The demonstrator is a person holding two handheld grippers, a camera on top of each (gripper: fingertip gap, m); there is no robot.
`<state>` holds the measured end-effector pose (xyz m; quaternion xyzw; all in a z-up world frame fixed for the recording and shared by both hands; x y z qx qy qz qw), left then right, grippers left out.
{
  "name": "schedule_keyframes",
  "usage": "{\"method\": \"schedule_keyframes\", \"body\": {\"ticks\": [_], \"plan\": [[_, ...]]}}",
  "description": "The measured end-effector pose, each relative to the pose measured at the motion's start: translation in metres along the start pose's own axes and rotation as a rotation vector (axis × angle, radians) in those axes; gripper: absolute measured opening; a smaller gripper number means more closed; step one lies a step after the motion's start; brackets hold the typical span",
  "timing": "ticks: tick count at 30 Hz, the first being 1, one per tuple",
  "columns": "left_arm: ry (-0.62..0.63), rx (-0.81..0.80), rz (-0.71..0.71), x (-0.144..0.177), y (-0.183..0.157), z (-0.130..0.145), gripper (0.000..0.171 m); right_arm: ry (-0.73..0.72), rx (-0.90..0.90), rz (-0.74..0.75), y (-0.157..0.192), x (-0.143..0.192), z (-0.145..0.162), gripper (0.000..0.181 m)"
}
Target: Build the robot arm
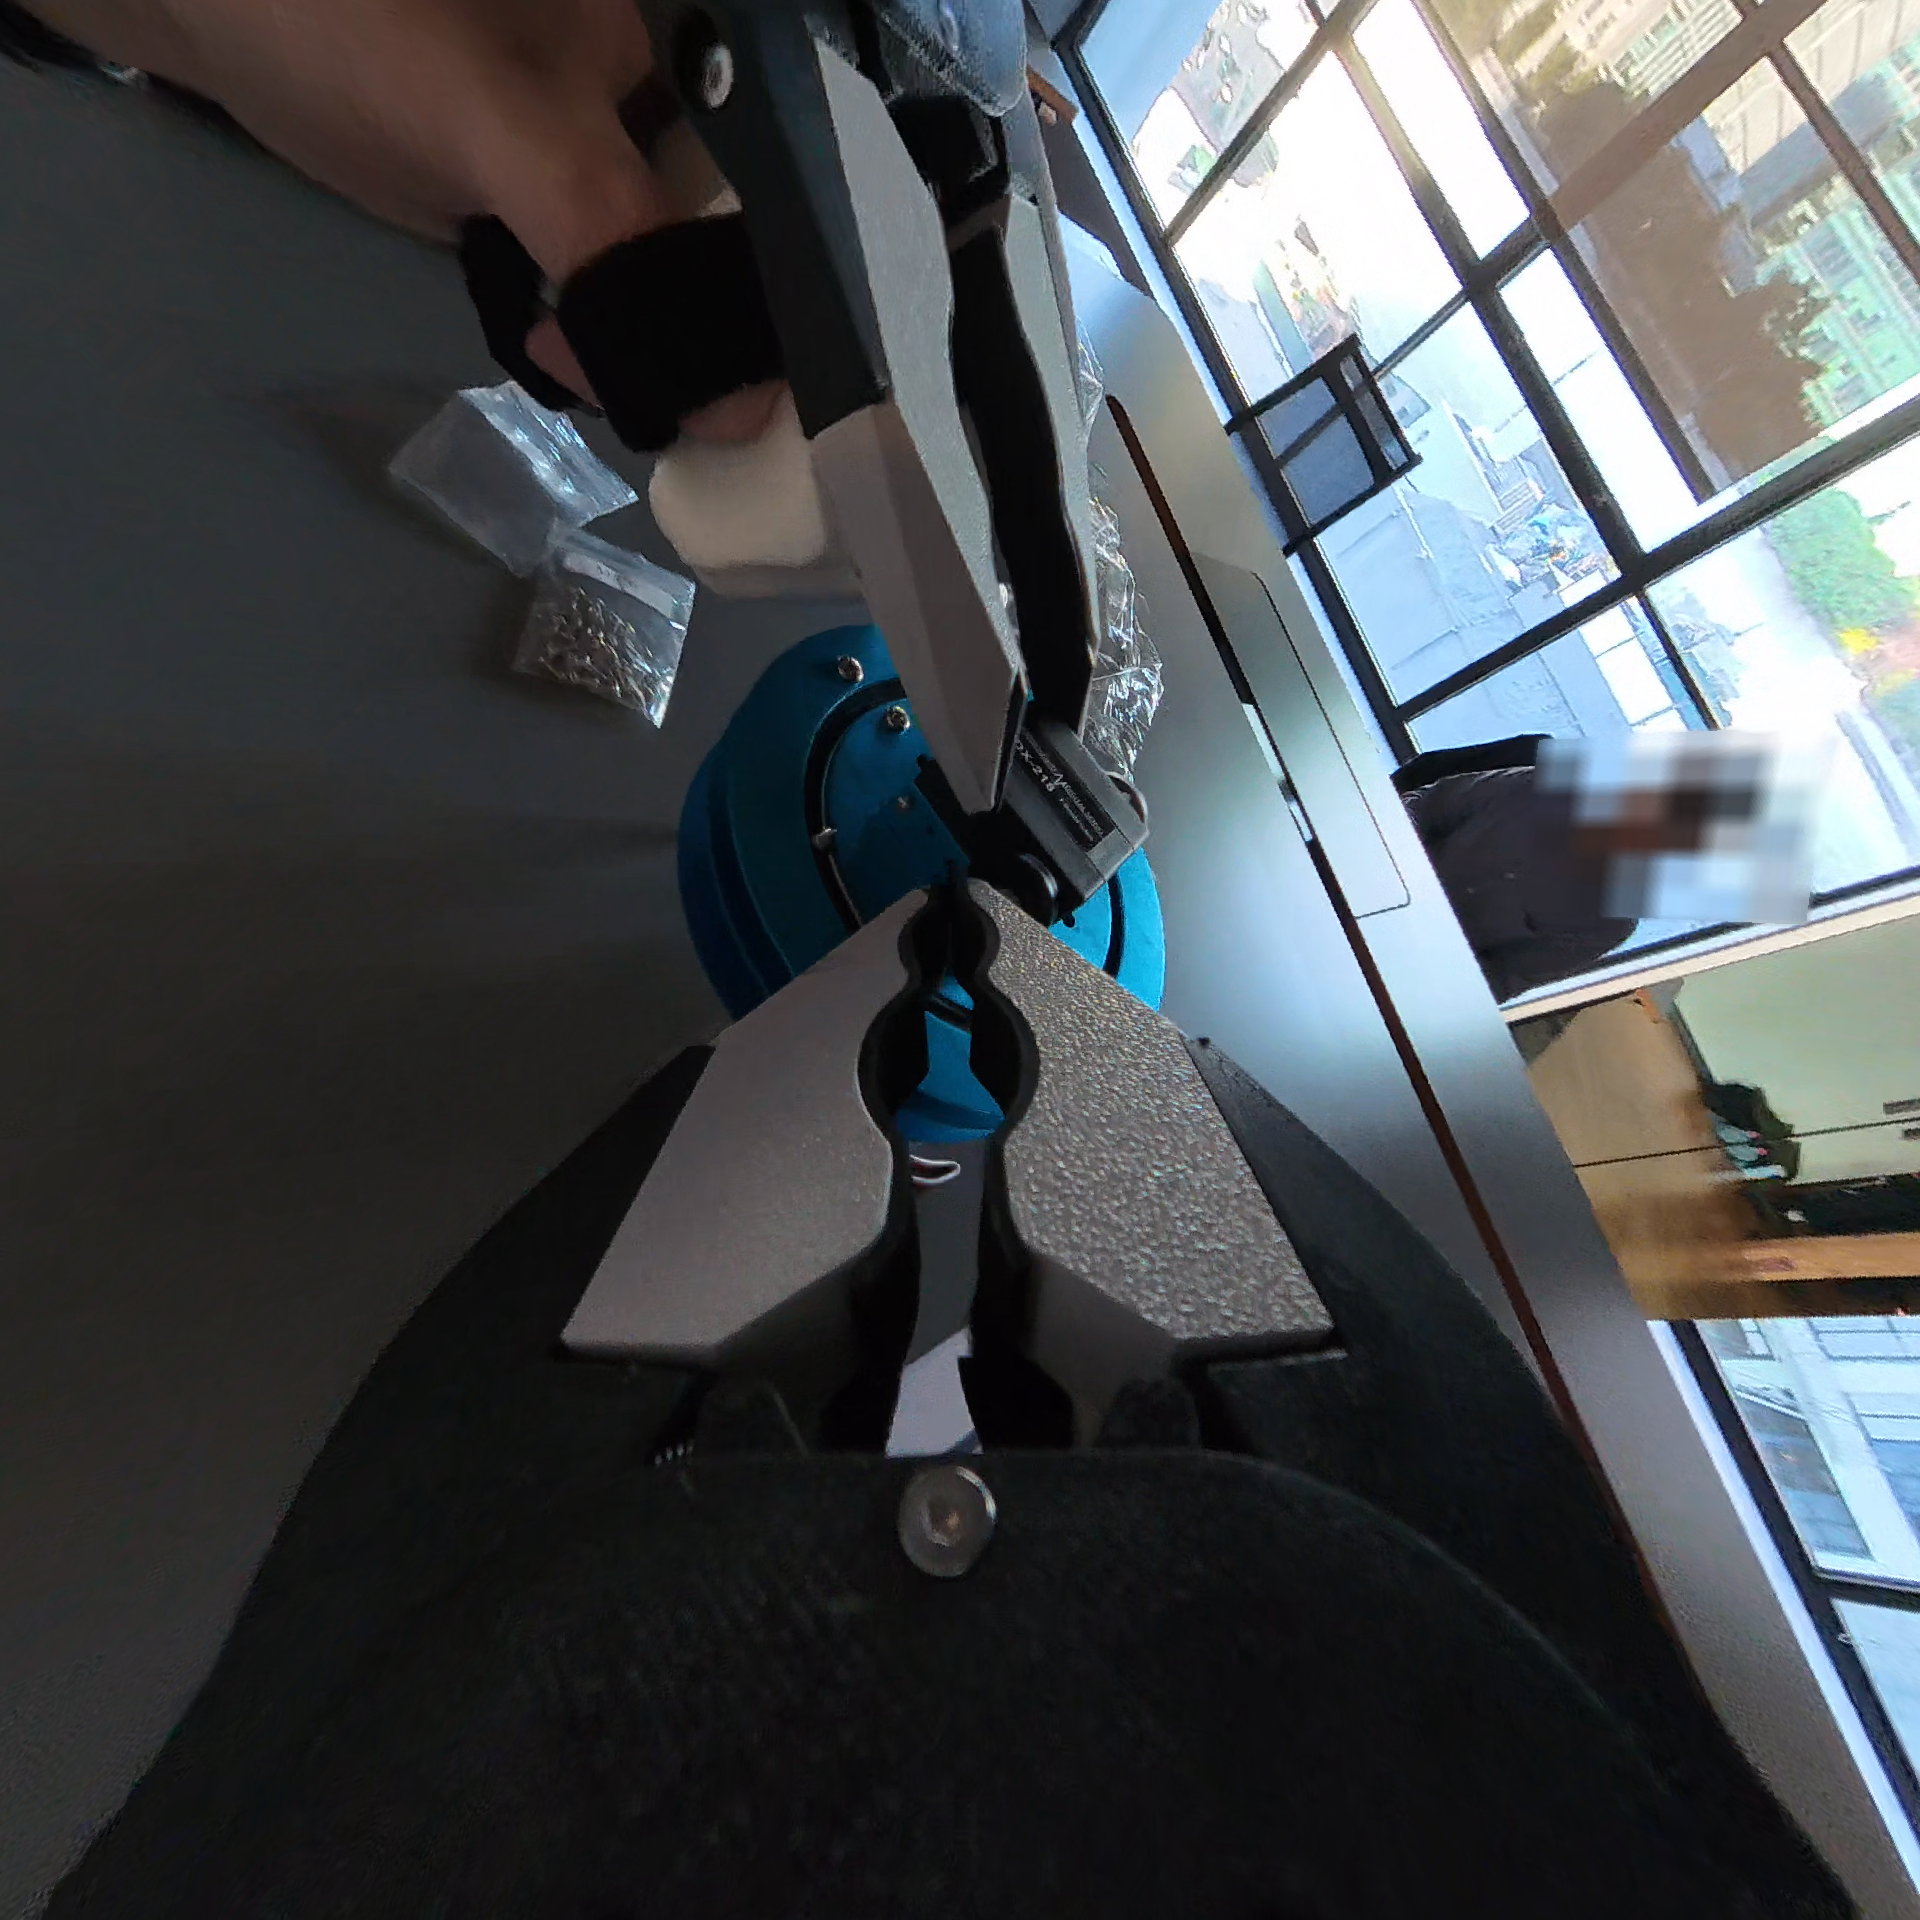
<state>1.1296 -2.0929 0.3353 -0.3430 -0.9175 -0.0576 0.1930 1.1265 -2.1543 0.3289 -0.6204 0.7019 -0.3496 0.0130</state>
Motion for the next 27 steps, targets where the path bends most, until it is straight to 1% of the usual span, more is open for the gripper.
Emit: {"method": "schedule_keyframes", "body": {"ticks": [5,9,10,12,14,17,23,27], "plan": [[-0.04,0.033,0.016,0.003,0.001,0.002,0.041,-0.032,-0.086,-0.033,0.002,0.006,-0.002,0.0],[-0.095,-0.001,0.001,0.019,0.002,-0.01,0.046,-0.043,-0.144,-0.096,0.003,0.012,-0.002,0.001],[-0.102,-0.006,-0.005,0.023,0.003,-0.013,0.046,-0.059,-0.169,-0.133,0.005,0.013,-0.003,0.002],[-0.119,-0.013,-0.02,0.031,0.004,-0.016,0.043,-0.095,-0.279,-0.206,0.005,0.012,-0.006,0.006],[-0.13,-0.018,-0.023,0.036,0.006,-0.017,0.041,-0.124,-0.384,-0.284,0.008,0.009,-0.009,0.008],[-0.115,-0.022,-0.031,0.037,0.009,-0.014,0.04,-0.111,-0.433,-0.321,0.011,0.003,-0.008,0.008],[-0.094,-0.036,-0.029,0.036,0.007,-0.012,0.038,-0.039,-0.48,-0.371,0.015,-0.008,-0.003,0.008],[-0.082,-0.044,-0.024,0.036,0.006,-0.012,0.037,-0.007,-0.506,-0.405,0.015,-0.011,-0.004,0.0]]}}
Point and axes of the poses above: each gripper's, where its closed fingertips meet, x back along the fingers, z out of its underside, y = z × x across the jaws, the point moved 3 cm from there along x, back along the fingers, and after that the axes turned 7 degrees about -x, right-handed, at the moved point
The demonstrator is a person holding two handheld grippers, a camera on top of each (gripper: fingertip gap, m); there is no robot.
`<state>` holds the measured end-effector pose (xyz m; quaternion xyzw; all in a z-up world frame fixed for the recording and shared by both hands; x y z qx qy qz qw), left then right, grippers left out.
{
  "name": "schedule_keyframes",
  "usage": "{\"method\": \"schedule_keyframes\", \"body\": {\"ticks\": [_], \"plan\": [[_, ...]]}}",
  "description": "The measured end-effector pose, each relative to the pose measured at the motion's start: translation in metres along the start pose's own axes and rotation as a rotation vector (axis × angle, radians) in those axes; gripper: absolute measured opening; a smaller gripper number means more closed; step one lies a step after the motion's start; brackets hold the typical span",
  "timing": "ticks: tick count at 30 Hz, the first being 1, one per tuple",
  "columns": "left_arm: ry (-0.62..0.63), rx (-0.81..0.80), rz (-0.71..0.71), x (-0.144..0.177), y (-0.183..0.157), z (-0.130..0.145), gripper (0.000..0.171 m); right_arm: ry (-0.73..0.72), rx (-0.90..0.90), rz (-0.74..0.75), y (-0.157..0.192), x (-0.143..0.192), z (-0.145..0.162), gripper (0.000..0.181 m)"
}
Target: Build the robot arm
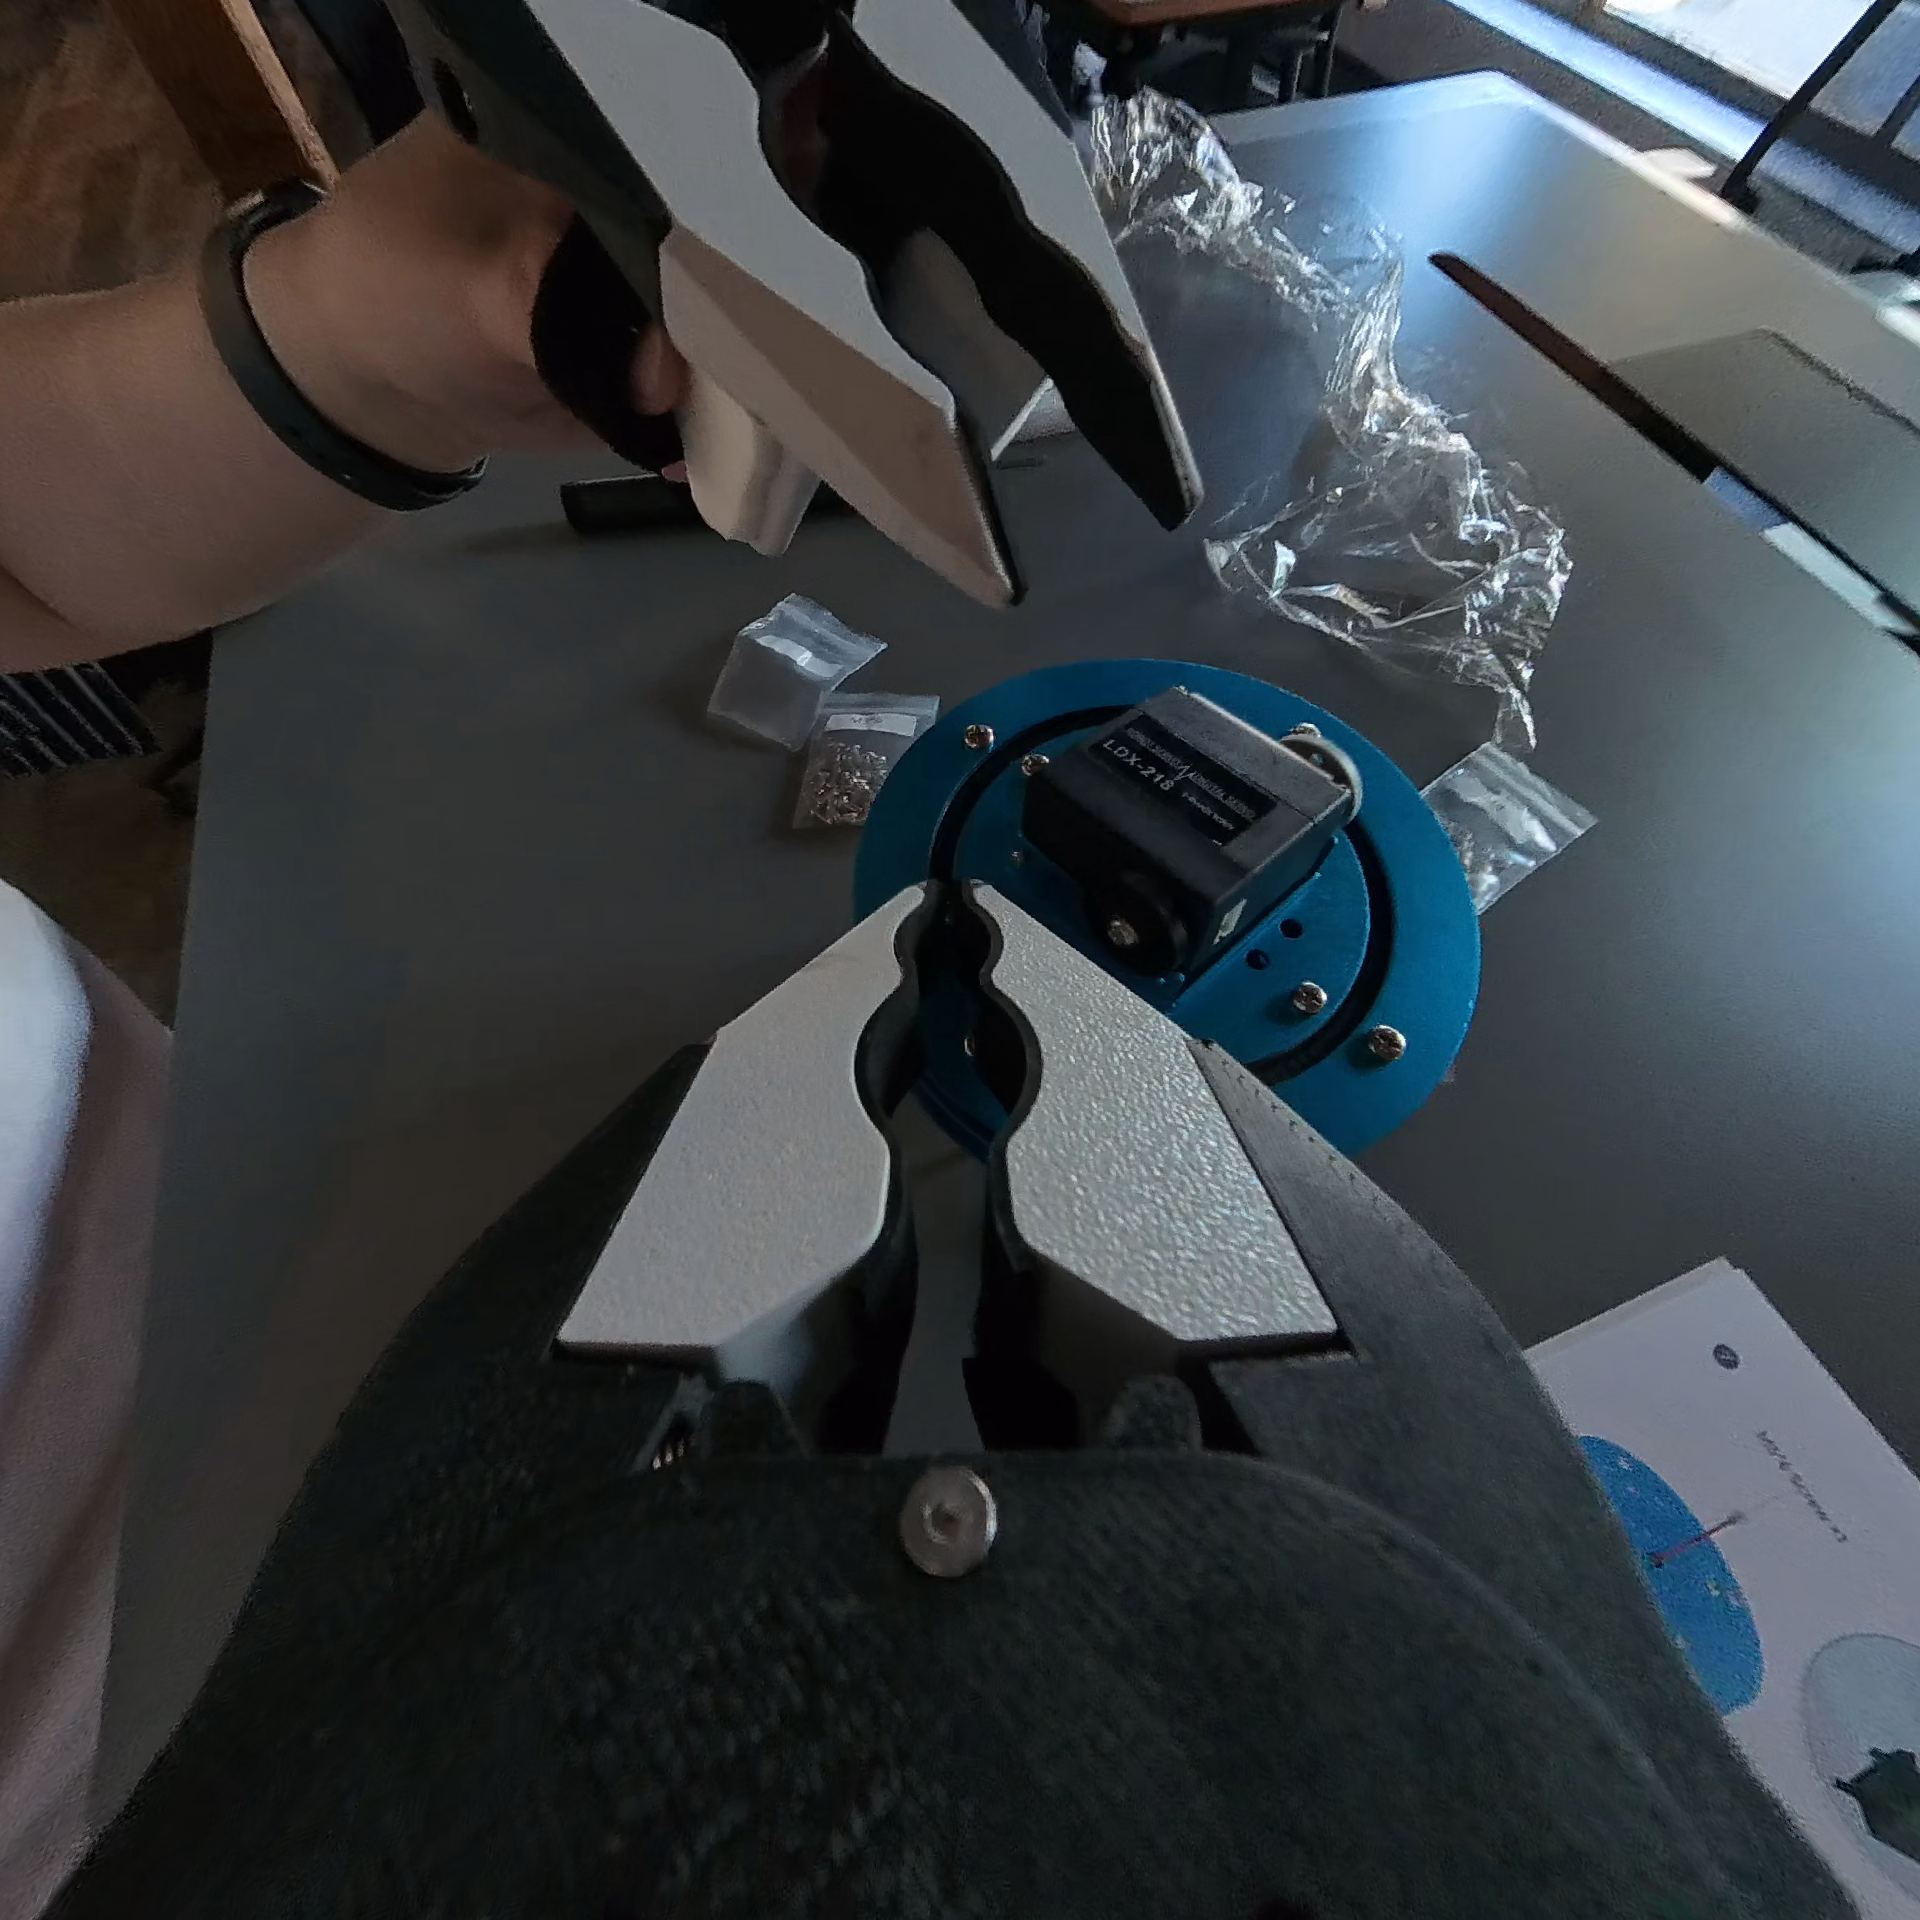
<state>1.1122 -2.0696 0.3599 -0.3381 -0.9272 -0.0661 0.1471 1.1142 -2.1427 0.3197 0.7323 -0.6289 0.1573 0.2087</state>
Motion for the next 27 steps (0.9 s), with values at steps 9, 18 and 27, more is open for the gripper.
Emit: {"method": "schedule_keyframes", "body": {"ticks": [9,18,27], "plan": [[-0.042,0.011,0.235,0.007,-0.022,-0.005,0.021,-0.164,-0.27,-0.201,-0.004,0.026,-0.018,0.0],[0.059,-0.055,0.3,-0.011,-0.051,0.007,0.015,-0.176,-0.526,-0.423,-0.004,0.033,-0.028,0.0],[0.033,0.067,0.382,-0.01,-0.055,0.005,0.016,-0.156,-0.557,-0.47,0.006,0.027,-0.025,0.0]]}}
Point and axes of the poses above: each gripper's, where its closed fingertips meet, x back along the fingers, z out of its underside, y = z × x across the jaws, the point moved 3 cm from there along x, back along the fingers, and after that the axes turned 7 degrees about -x, right-handed, at the moved point
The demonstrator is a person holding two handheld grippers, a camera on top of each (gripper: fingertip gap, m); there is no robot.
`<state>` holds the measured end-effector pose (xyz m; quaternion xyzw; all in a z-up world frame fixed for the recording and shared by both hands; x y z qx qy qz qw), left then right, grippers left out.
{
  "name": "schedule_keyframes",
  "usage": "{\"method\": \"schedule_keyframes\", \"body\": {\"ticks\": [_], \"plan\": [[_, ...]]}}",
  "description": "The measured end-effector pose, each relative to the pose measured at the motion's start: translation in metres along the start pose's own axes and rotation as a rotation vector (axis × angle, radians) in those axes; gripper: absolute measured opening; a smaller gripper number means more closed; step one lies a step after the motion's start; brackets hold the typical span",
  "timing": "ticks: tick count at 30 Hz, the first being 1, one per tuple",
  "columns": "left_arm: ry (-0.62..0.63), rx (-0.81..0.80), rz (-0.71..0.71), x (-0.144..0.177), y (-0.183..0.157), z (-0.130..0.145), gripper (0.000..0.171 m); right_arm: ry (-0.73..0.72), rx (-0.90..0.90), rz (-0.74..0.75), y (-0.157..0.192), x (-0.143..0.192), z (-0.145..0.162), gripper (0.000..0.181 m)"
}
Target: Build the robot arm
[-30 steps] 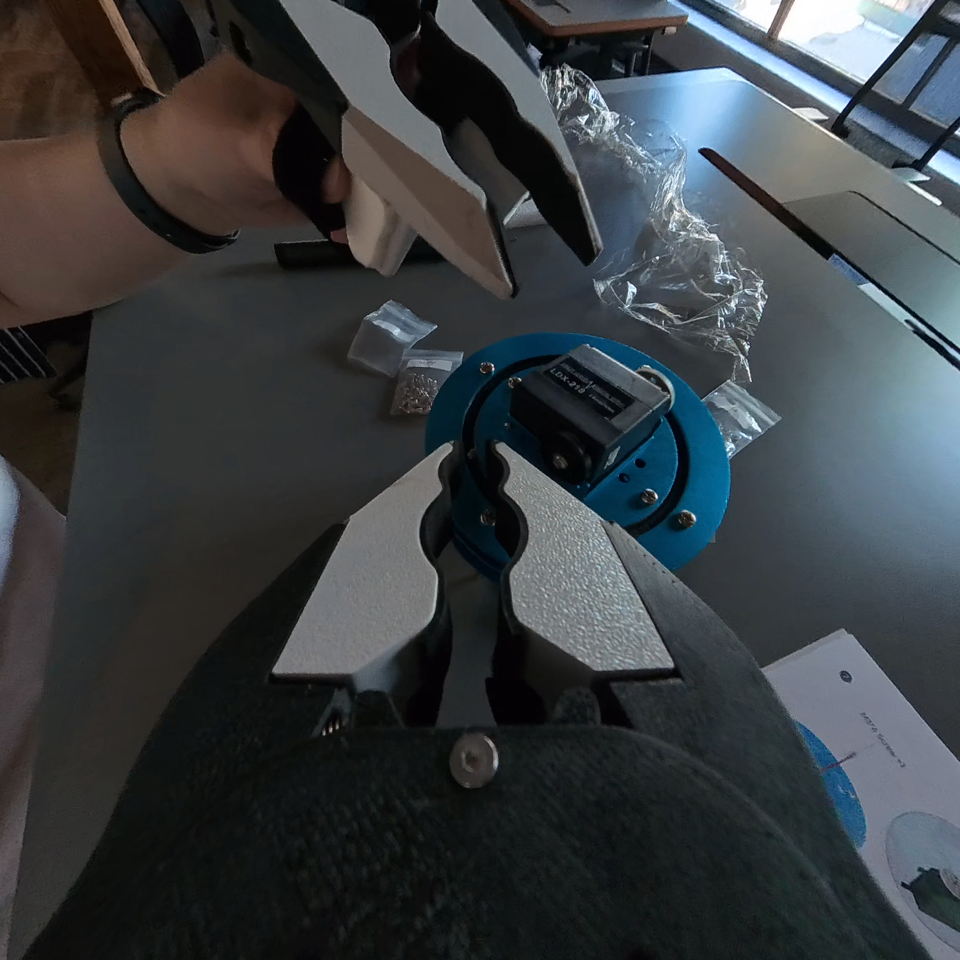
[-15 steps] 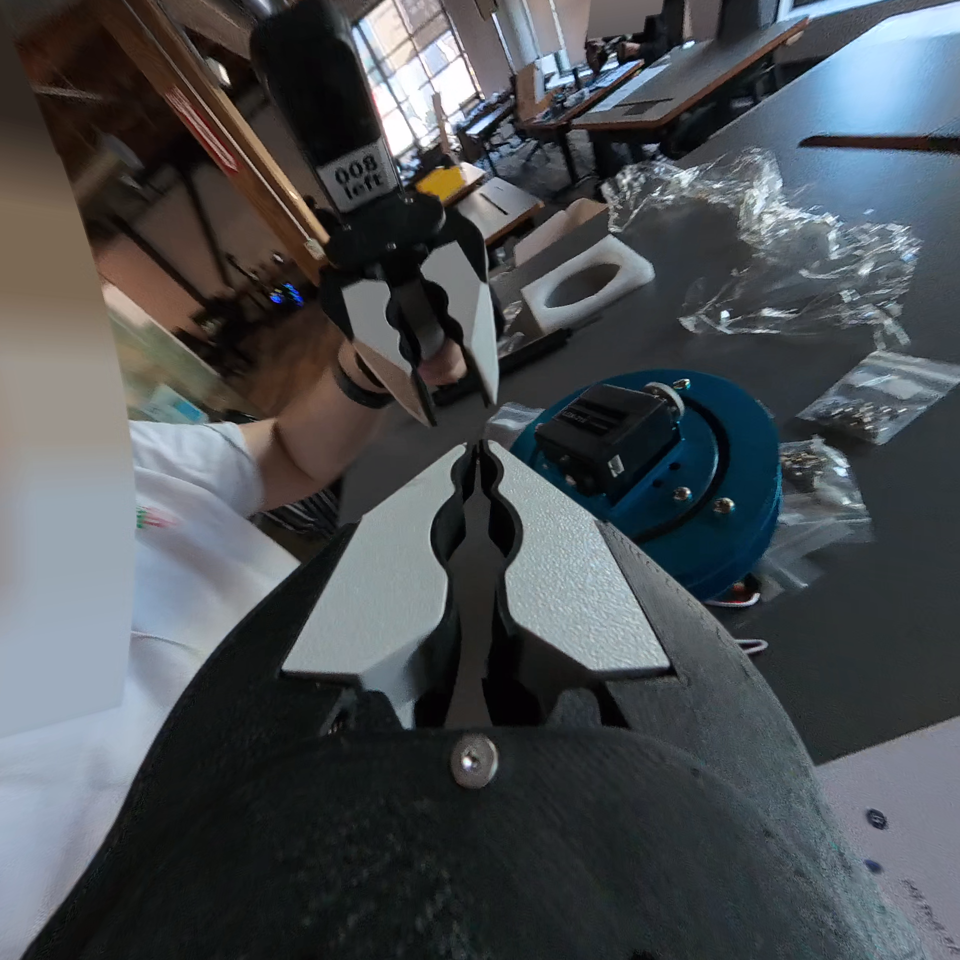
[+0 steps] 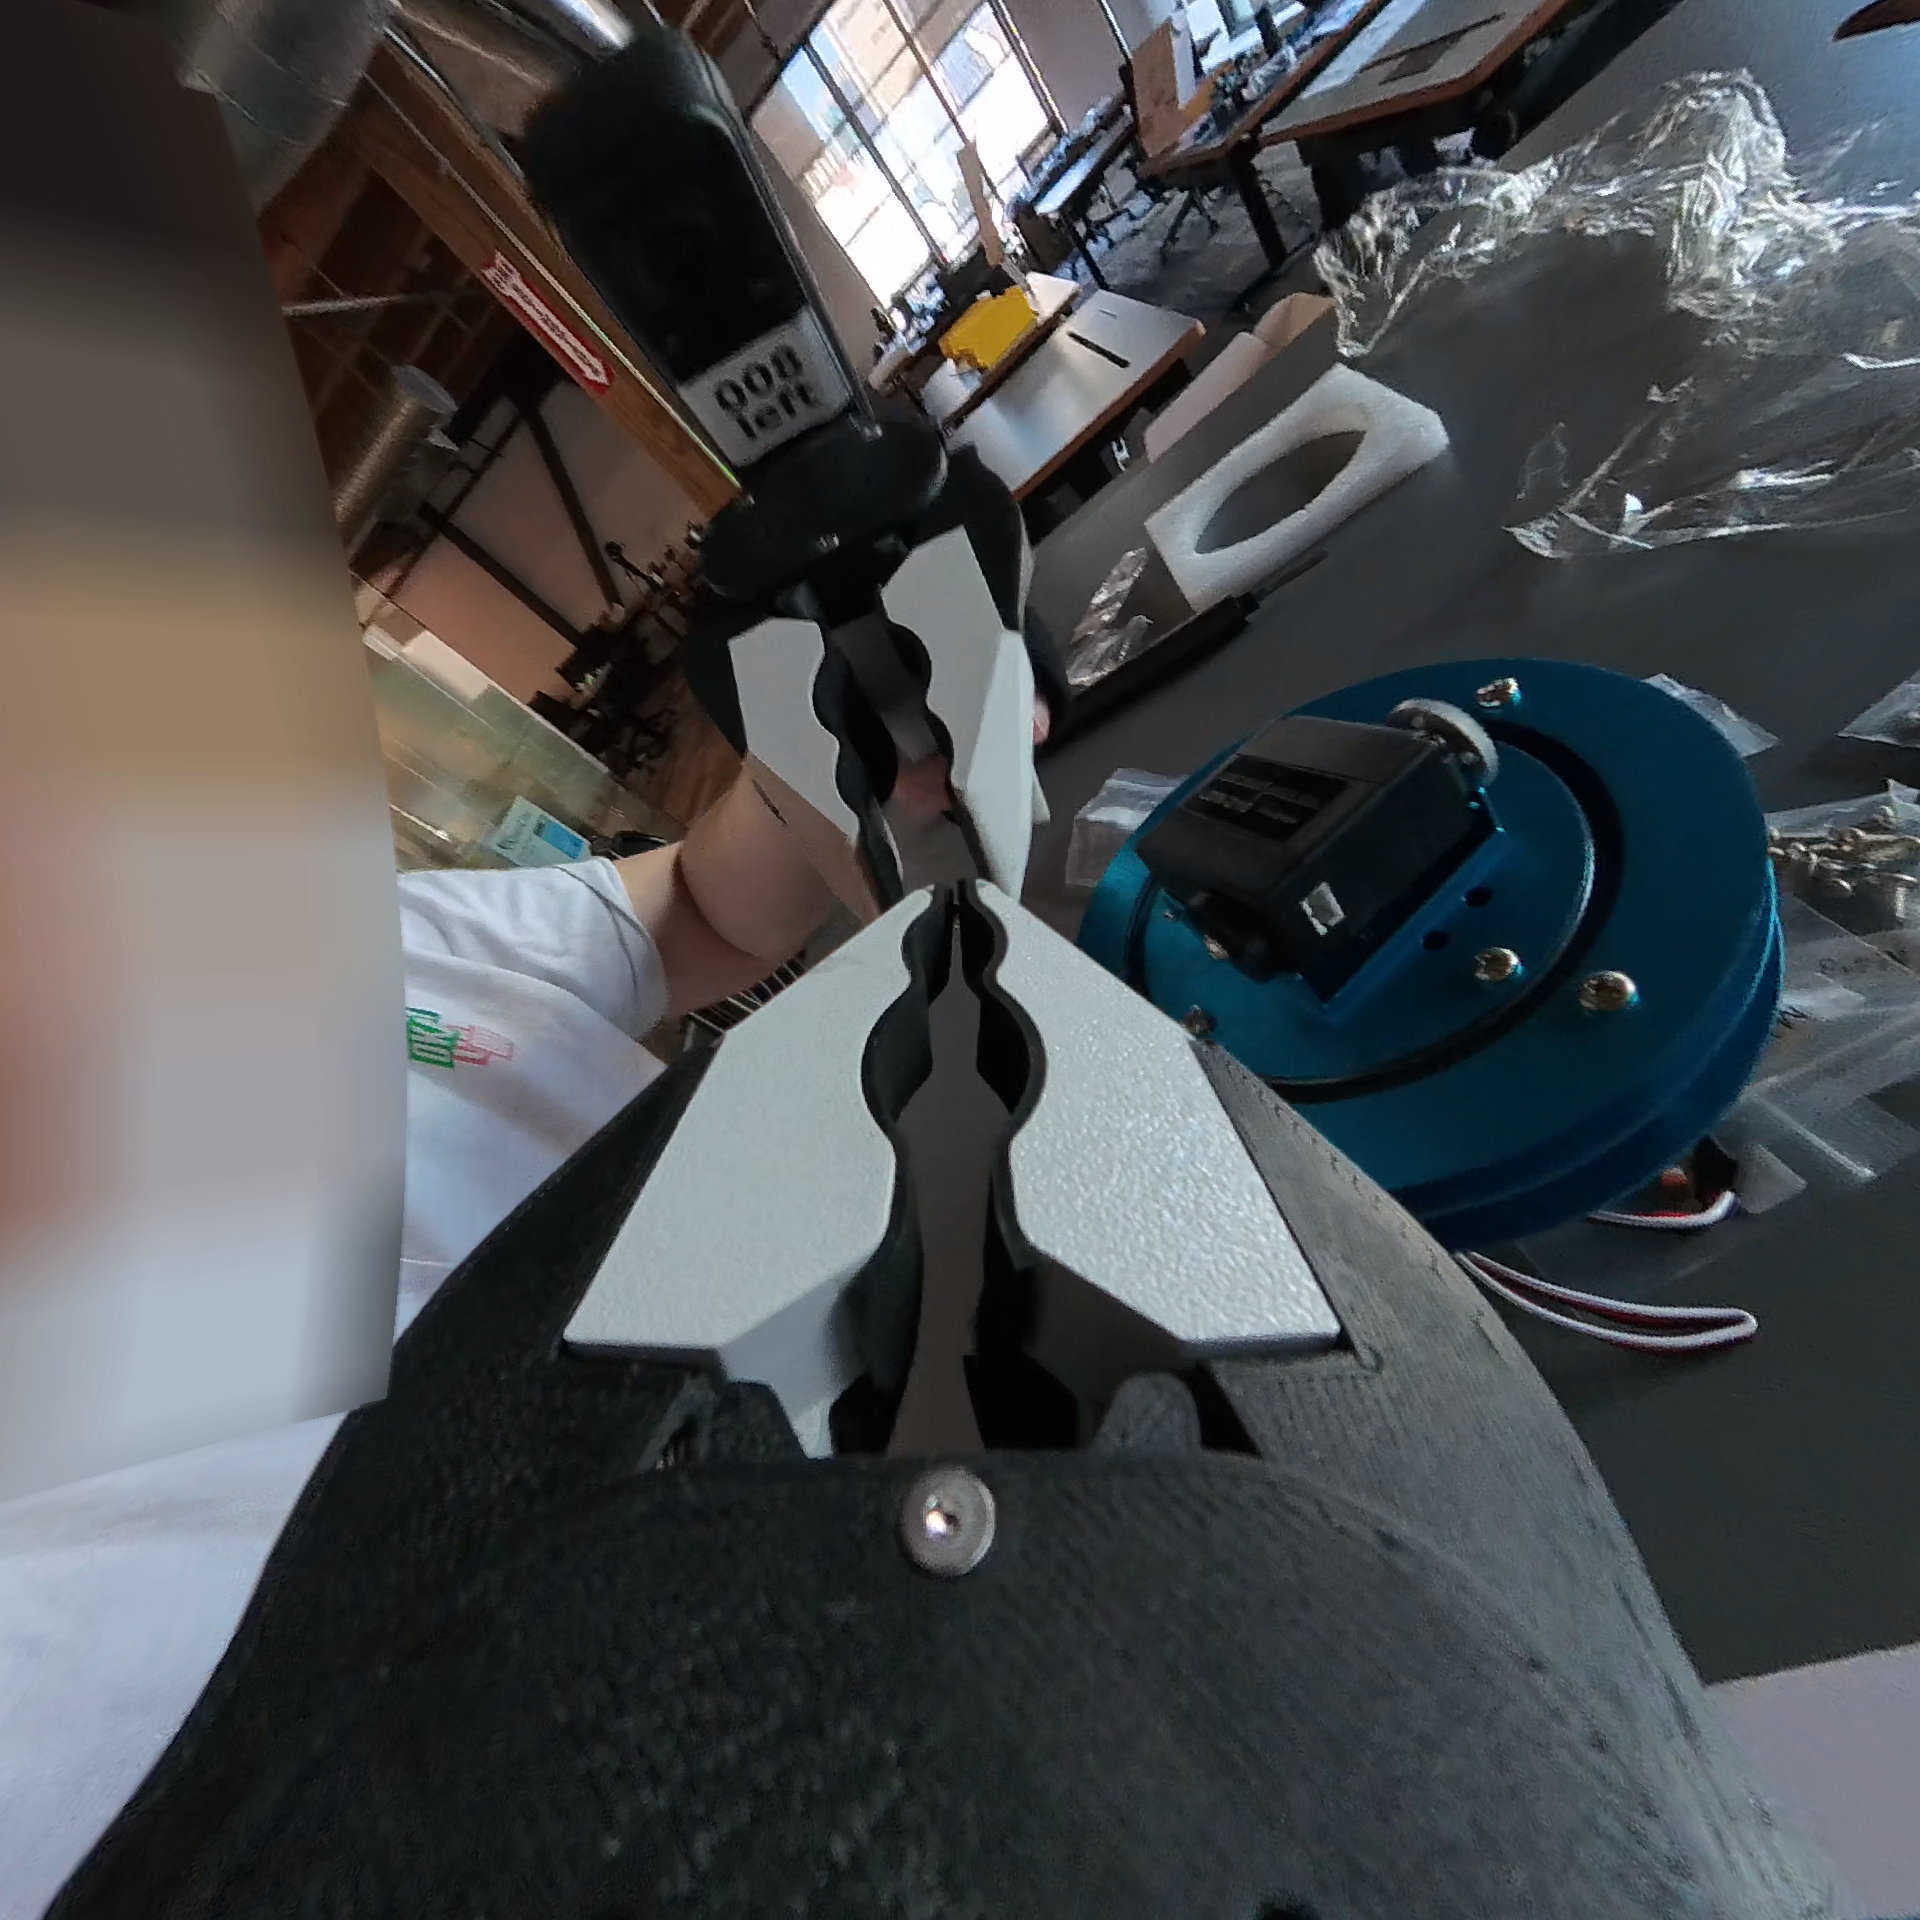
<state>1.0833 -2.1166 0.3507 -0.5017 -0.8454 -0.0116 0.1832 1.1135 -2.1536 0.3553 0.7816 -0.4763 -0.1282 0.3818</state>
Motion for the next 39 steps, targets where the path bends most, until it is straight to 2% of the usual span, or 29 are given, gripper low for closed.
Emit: {"method": "schedule_keyframes", "body": {"ticks": [2,4,9,13,20,28,34,39], "plan": [[0.075,-0.025,-0.041,0.003,0.005,0.007,0.016,0.022,0.024,0.035,-0.004,-0.002,0.006,0.0],[0.123,-0.065,-0.121,0.01,0.014,0.01,0.015,0.053,0.106,0.134,-0.015,-0.004,0.012,0.0],[0.046,-0.028,-0.118,0.019,0.017,0.001,0.013,0.128,0.307,0.237,-0.019,-0.007,0.02,0.0],[0.027,-0.02,-0.112,0.02,0.017,-0.001,0.013,0.118,0.382,0.279,-0.022,-0.007,0.019,0.0],[0.028,-0.023,-0.107,0.021,0.016,-0.002,0.012,0.134,0.361,0.255,-0.025,-0.007,0.023,0.0],[0.056,-0.034,-0.111,0.018,0.016,0.002,0.012,0.075,0.399,0.212,-0.016,0.001,0.017,0.012],[0.173,-0.21,-0.164,-0.003,0.01,0.014,0.008,0.003,0.474,0.21,-0.006,0.031,0.017,0.014],[0.211,-0.263,-0.182,-0.011,0.007,0.014,0.007,-0.061,0.381,0.245,-0.017,0.048,0.016,0.013]]}}
Point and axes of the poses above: each gripper's, where its closed fingertips meet, x back along the fingers, z out of its underside, y = z × x across the jaws, the point moved 3 cm from there along x, back along the fingers, and after that the axes turned 7 degrees about -x, right-handed, at the moved point
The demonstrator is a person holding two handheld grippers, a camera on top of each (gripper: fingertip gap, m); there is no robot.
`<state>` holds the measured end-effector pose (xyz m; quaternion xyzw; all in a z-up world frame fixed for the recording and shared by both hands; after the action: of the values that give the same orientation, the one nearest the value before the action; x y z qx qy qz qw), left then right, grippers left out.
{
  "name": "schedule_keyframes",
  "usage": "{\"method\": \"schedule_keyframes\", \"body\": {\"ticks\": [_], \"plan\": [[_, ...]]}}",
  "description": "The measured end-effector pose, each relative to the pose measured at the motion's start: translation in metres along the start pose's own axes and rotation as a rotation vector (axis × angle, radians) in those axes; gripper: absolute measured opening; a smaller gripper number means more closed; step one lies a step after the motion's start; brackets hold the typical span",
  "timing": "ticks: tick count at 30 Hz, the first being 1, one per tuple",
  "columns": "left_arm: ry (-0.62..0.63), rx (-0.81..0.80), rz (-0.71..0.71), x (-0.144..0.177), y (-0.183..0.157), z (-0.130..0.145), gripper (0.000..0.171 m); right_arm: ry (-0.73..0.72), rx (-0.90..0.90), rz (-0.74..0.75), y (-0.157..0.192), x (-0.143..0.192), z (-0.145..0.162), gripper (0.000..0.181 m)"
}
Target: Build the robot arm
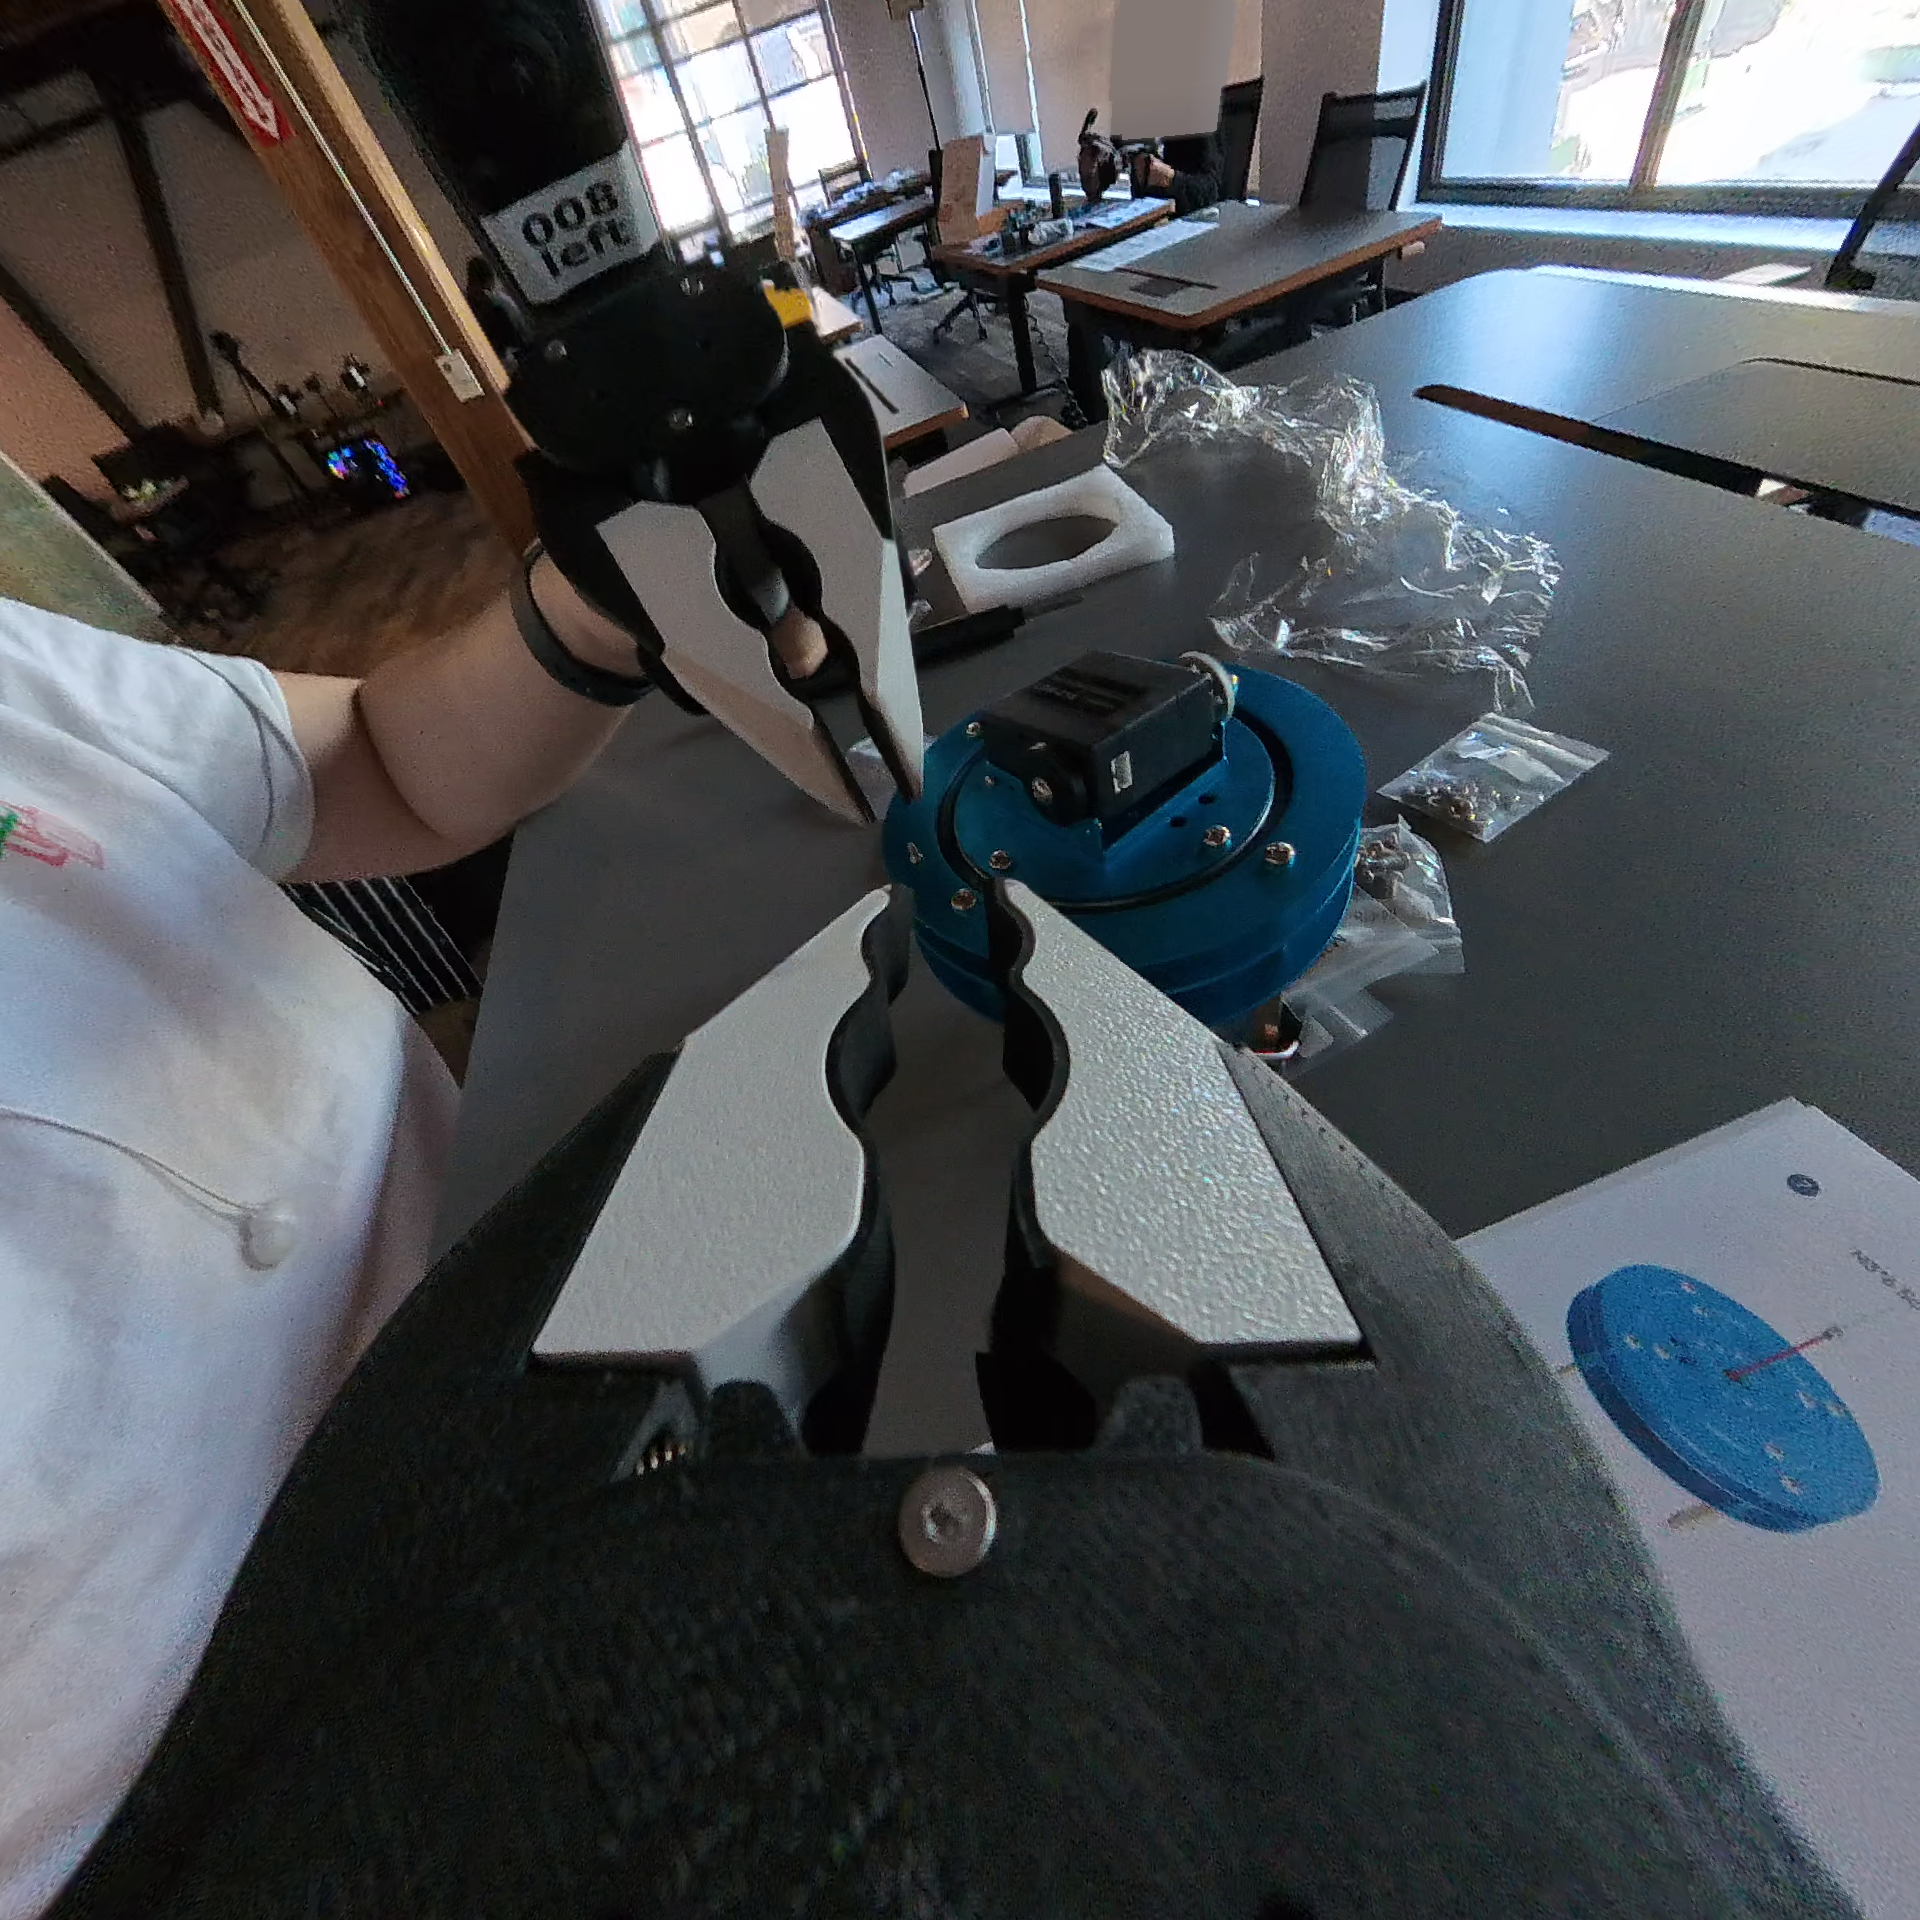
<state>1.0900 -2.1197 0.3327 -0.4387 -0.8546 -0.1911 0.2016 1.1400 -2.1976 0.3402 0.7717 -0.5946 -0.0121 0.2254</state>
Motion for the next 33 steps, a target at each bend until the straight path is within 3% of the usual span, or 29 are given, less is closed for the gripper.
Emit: {"method": "schedule_keyframes", "body": {"ticks": [9,23,26,30,33], "plan": [[0.014,0.026,0.04,-0.009,0.0,0.007,0.005,-0.014,0.029,-0.022,0.009,0.002,-0.005,0.013],[-0.081,0.153,0.088,-0.003,0.004,0.001,0.0,0.008,0.064,-0.009,0.011,-0.006,-0.001,0.013],[-0.186,0.267,0.089,0.006,0.011,-0.008,0.0,-0.08,0.244,0.078,0.017,-0.011,-0.012,0.016],[-0.479,0.542,0.178,0.026,0.019,-0.034,0.0,-0.33,0.643,0.323,0.045,-0.013,-0.037,0.019],[-0.637,0.711,0.267,0.036,0.02,-0.044,0.0,-0.384,0.858,0.444,0.067,-0.015,-0.042,0.019]]}}
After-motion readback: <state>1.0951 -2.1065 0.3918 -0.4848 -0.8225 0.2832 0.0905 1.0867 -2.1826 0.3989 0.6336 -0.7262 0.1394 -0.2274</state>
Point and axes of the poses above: each gripper's, where its closed fingertips meet, x back along the fingers, z out of its underside, y = z × x across the jaws, the point moved 3 cm from there along x, back along the fingers, and after that the axes turned 7 degrees about -x, right-handed, at the moved point
